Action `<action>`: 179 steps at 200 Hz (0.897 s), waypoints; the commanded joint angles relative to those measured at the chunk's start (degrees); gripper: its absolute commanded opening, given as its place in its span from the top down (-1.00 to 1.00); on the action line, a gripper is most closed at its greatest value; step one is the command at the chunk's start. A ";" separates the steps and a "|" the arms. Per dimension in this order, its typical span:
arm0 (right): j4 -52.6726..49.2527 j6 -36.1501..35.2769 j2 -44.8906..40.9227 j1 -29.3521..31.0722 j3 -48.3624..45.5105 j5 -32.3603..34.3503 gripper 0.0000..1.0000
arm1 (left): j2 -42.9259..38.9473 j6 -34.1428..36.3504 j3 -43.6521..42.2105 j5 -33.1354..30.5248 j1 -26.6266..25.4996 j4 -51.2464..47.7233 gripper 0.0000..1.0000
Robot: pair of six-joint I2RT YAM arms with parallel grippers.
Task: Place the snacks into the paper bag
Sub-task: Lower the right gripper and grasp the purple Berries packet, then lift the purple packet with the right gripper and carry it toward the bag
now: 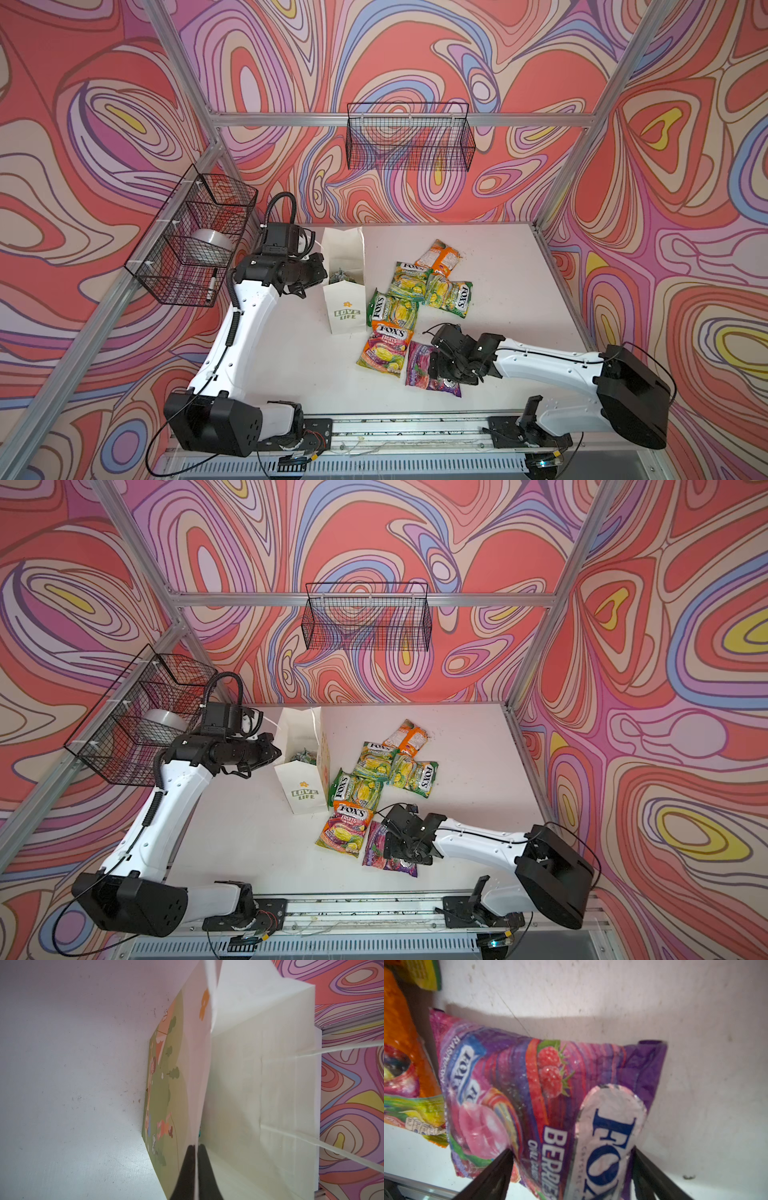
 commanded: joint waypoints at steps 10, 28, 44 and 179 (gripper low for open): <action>1.72 0.83 0.80 0.36 -0.48 1.32 -0.63 | -0.58 0.15 0.22 0.31 0.29 0.27 1.00; 2.31 0.67 0.62 0.34 -0.56 1.50 -0.47 | -0.67 0.20 0.22 0.40 0.26 0.22 1.00; 3.44 0.67 0.79 0.36 -0.58 1.08 -0.33 | -0.75 0.23 0.26 0.49 0.27 0.26 1.00; 3.76 0.30 -2.98 0.36 0.24 2.99 0.46 | -0.75 0.24 0.22 0.75 0.27 0.33 1.00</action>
